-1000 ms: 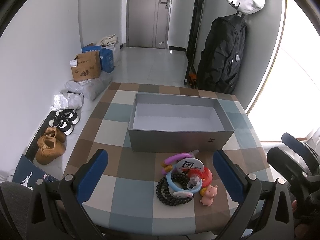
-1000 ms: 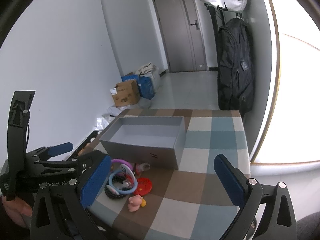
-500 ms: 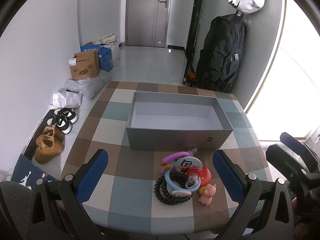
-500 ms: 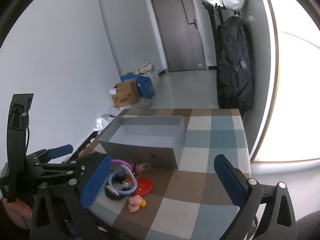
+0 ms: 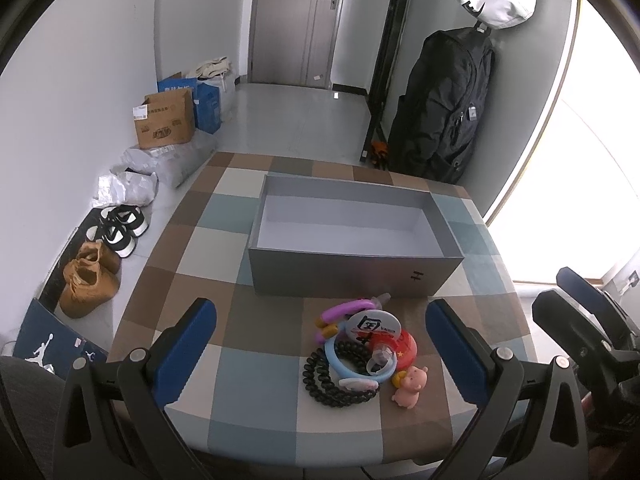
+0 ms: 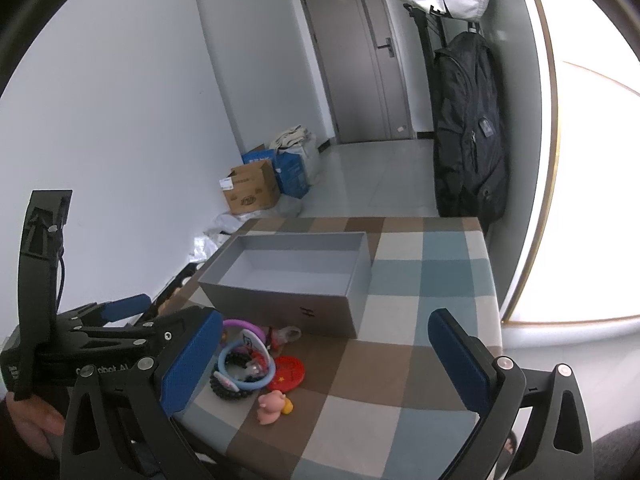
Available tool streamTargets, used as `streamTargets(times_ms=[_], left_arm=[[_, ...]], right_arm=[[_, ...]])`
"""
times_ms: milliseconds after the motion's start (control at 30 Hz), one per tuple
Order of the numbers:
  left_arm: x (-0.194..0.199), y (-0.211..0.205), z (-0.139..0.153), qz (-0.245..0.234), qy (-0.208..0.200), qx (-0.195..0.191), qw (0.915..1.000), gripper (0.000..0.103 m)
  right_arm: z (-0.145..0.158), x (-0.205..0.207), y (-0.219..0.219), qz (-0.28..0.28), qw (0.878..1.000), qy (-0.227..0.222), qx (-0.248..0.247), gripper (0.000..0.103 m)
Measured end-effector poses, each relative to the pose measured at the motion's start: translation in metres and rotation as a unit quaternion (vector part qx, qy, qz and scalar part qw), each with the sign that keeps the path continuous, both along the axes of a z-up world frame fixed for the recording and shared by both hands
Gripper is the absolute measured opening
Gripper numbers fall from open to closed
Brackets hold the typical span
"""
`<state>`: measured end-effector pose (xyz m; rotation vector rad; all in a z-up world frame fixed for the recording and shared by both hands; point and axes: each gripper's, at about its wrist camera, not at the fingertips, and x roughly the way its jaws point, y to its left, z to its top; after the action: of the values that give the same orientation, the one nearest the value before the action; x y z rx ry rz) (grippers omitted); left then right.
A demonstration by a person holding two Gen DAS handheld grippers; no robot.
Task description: Organize jewelry
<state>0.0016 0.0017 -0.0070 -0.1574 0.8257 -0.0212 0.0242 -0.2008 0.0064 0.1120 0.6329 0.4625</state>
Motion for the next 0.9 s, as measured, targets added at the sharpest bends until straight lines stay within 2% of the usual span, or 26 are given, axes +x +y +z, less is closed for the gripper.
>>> streamTargets(times_ms=[200,333,433,733,800,900], left_arm=[[0.005,0.003,-0.003,-0.006,0.015,-0.024,0.9996,0.102],[0.012,0.011,-0.011,-0.018,0.044,-0.067,0.9966,0.102],[0.019,0.017,-0.017,-0.037,0.069,-0.108,0.9911,0.102],[0.045,0.039,-0.040,-0.049,0.133,-0.209,0.9675,0.102],[0.052,0.046,-0.048,-0.048,0.155,-0.251,0.9543,0.101],[0.060,0.052,-0.058,-0.042,0.182,-0.299,0.9360,0.093]], right_arm=[[-0.001,0.001,0.000,0.000,1.000,0.006,0.002,0.103],[-0.004,0.005,0.000,-0.003,1.000,0.015,0.006,0.103],[-0.008,0.011,0.001,-0.004,0.999,0.032,0.011,0.103],[-0.026,0.037,0.002,-0.006,0.996,0.084,0.035,0.103],[-0.030,0.042,0.003,-0.007,0.995,0.095,0.039,0.103],[-0.034,0.049,0.003,-0.009,0.993,0.109,0.046,0.103]])
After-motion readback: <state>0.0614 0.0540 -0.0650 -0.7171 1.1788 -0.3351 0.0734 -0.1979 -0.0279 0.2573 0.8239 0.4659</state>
